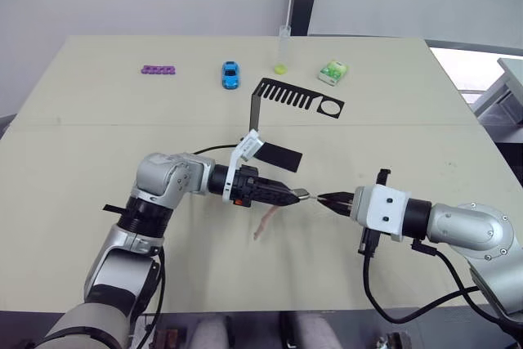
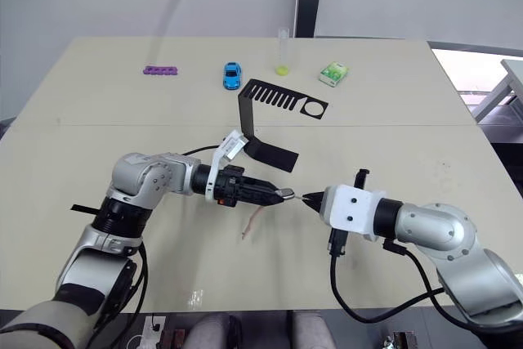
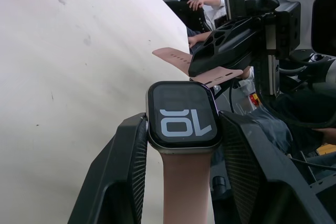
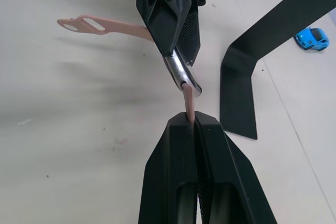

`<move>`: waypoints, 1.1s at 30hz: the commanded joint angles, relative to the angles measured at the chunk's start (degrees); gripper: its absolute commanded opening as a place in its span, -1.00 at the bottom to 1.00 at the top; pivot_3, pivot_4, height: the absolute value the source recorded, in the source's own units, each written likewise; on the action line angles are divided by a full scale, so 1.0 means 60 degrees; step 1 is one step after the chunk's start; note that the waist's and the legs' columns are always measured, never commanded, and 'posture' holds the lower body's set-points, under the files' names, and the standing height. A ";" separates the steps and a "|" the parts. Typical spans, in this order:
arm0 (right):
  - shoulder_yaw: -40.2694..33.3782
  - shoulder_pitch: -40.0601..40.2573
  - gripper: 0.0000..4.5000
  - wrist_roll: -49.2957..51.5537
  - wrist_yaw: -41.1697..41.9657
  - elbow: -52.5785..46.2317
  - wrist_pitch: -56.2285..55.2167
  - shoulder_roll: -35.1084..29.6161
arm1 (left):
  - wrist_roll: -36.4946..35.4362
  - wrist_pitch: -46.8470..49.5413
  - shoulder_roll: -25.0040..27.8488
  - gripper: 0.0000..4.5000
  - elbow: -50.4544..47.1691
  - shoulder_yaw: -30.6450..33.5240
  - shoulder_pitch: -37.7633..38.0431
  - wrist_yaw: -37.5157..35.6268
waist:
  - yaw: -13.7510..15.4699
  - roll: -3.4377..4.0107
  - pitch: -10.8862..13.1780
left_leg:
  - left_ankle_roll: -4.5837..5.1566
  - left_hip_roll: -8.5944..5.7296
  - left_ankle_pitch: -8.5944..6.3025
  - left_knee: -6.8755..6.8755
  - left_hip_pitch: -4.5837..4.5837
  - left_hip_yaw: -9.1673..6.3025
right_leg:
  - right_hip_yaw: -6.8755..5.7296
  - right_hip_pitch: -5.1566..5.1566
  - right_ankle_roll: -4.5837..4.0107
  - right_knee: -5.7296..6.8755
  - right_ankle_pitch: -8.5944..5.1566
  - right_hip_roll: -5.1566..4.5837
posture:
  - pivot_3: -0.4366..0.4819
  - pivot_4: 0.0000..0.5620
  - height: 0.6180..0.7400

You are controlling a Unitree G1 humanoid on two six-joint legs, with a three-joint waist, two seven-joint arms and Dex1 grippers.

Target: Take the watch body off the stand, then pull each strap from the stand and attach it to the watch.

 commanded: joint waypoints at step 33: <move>0.0036 -0.0645 -1.00 -0.1470 -0.0143 0.0224 -0.0143 0.0435 | -0.0507 0.0287 -0.0807 -0.29 0.0186 0.0841 -0.0444 0.0935 | -0.0001 0.0000 0.0000 | 0.0000 -0.0001 0.0000 0.0018 0.0000 0.0001 | -0.0002 -0.0001 0.0000 0.0017 0.0000 0.0001 | -0.05 -0.47 1.00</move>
